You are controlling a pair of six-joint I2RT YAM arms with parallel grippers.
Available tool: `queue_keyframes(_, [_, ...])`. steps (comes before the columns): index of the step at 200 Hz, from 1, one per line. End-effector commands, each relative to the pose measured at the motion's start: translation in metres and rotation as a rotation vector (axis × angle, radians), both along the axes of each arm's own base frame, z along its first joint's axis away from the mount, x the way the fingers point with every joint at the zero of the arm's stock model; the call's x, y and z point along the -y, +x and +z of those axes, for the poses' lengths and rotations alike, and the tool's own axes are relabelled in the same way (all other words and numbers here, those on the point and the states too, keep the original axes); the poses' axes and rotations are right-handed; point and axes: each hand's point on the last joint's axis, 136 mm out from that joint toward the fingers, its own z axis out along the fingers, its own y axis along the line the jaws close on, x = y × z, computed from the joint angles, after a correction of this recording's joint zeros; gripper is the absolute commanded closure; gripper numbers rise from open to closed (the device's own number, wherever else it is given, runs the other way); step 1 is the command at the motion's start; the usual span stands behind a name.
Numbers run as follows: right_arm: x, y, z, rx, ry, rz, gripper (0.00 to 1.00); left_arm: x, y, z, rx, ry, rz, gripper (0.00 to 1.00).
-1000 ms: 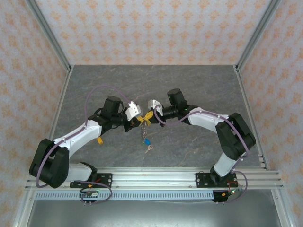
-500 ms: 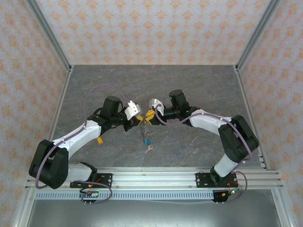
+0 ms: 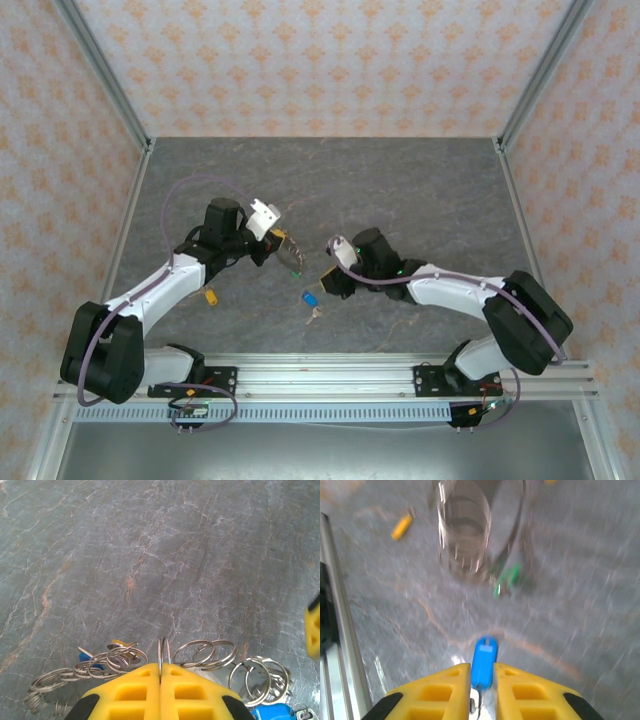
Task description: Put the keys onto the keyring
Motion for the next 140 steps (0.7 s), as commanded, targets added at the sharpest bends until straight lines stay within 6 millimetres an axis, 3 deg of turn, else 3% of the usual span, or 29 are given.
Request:
queue_keyframes(1, [0.016, 0.005, -0.019, -0.111, -0.088, -0.237, 0.82, -0.004, 0.005, 0.021, 0.062, -0.025, 0.03, 1.0])
queue_keyframes(28, [0.008, -0.022, -0.036, -0.282, -0.092, -0.246, 0.77, -0.007, 0.002, 0.018, 0.065, -0.014, 0.042, 1.0])
queue_keyframes(48, [0.004, -0.032, -0.043, -0.367, -0.1, -0.25, 0.77, -0.006, 0.0, 0.017, 0.062, -0.017, 0.035, 1.0])
queue_keyframes(83, [-0.002, -0.034, -0.053, -0.438, -0.12, -0.263, 0.76, -0.007, 0.0, 0.017, 0.06, -0.015, 0.036, 1.0])
queue_keyframes(140, [-0.018, -0.028, -0.052, -0.451, -0.048, -0.255, 0.76, -0.007, 0.0, 0.016, 0.052, -0.011, 0.038, 1.0])
